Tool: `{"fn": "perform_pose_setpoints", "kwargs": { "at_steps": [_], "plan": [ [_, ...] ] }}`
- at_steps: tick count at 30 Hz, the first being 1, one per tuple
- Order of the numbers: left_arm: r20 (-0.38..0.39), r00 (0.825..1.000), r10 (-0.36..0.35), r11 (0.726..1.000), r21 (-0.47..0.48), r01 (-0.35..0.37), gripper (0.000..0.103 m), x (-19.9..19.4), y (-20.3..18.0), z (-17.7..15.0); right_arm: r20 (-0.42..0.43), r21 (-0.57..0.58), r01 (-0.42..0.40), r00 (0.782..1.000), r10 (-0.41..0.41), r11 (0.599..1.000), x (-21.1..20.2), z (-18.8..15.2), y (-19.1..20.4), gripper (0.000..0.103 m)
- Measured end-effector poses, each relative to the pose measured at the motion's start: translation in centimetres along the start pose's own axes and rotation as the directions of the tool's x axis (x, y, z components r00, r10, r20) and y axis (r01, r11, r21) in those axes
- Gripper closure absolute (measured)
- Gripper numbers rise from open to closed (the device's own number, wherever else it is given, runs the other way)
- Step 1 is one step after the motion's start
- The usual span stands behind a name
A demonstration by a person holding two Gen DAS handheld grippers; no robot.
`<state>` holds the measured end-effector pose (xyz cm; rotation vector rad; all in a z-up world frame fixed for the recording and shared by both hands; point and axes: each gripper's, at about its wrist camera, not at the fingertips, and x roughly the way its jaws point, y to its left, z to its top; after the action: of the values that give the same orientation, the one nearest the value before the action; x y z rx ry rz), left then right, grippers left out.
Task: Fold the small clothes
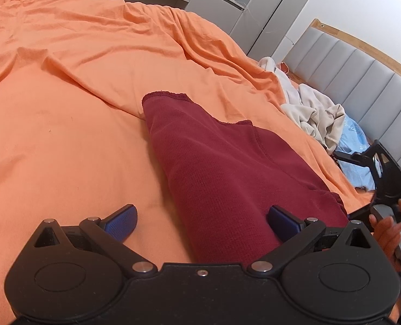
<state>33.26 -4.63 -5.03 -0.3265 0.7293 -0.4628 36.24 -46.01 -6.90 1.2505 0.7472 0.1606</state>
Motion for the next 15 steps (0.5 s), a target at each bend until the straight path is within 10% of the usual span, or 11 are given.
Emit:
{"fn": "perform_pose_setpoints", "kwargs": {
  "at_steps": [15],
  "plan": [
    [-0.092,0.996,-0.020,1.000,-0.026,0.018,0.000,0.6,0.7,2.0,-0.038,-0.066,-0.026,0.999,0.024,0.997,3.4,1.1,0.6,0.010]
  ]
}}
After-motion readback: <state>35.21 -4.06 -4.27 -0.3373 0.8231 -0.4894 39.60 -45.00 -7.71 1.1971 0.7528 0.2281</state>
